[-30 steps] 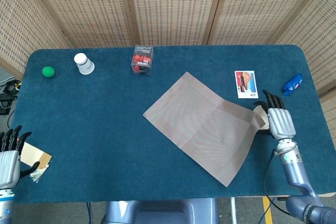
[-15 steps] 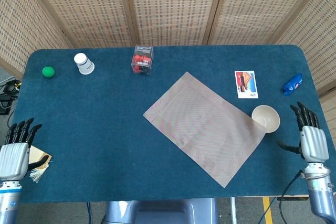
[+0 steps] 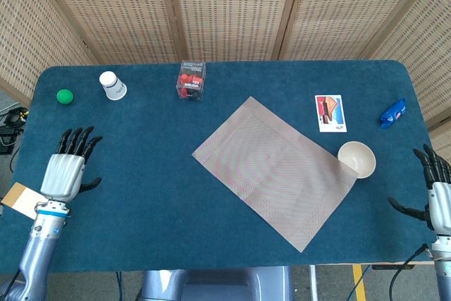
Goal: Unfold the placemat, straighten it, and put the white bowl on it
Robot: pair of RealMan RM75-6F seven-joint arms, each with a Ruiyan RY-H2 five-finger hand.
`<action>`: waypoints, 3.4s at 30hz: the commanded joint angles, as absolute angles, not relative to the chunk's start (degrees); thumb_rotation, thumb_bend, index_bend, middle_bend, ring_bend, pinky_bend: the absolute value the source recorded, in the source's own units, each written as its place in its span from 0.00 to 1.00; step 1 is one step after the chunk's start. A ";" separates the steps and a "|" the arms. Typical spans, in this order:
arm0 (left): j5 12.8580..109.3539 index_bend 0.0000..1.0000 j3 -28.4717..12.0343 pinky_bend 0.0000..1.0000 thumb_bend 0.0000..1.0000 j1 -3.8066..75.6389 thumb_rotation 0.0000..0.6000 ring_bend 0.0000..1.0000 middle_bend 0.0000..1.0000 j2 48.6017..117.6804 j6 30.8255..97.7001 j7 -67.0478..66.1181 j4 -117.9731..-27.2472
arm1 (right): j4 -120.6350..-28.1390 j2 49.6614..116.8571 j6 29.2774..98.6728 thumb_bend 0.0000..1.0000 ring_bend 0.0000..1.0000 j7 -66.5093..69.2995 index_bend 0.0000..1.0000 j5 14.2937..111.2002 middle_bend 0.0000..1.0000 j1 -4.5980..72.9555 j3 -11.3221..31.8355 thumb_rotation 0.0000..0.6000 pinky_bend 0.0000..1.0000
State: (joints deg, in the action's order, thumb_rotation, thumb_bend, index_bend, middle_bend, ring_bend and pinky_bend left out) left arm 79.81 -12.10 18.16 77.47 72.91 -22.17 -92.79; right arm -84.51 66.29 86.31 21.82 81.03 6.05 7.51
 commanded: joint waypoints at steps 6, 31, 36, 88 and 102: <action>72.38 0.18 -17.38 0.00 0.12 31.43 1.00 0.00 0.00 86.07 61.03 -31.20 -82.90 | -83.15 64.50 85.17 0.17 0.00 27.22 0.11 79.05 0.00 5.01 8.65 1.00 0.00; 59.78 0.29 -18.23 0.00 0.13 52.39 1.00 0.00 0.00 110.43 49.23 -39.54 -58.54 | -80.89 63.27 83.73 0.17 0.00 35.99 0.11 76.77 0.00 4.14 11.74 1.00 0.00; 59.14 0.29 -17.72 0.00 0.14 53.14 1.00 0.00 0.00 111.96 49.37 -39.54 -56.33 | -80.80 63.10 83.61 0.17 0.00 36.80 0.11 76.82 0.00 3.99 11.93 1.00 0.00; 67.10 0.66 -13.97 0.00 0.55 53.32 1.00 0.00 0.00 117.53 56.92 -32.25 -48.22 | -82.82 61.66 83.11 0.17 0.00 40.70 0.11 79.13 0.00 3.46 11.90 1.00 0.00; 69.41 0.67 -10.31 0.00 0.56 47.27 1.00 0.00 0.00 108.37 61.10 -33.61 -61.12 | -84.00 61.26 83.00 0.17 0.00 38.90 0.12 79.58 0.00 3.48 11.37 1.00 0.00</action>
State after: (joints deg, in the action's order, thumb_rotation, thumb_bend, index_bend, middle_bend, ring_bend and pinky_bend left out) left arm 69.33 -10.83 48.18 109.48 60.57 -33.18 -59.71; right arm -83.99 61.27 82.99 38.91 79.58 3.49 11.37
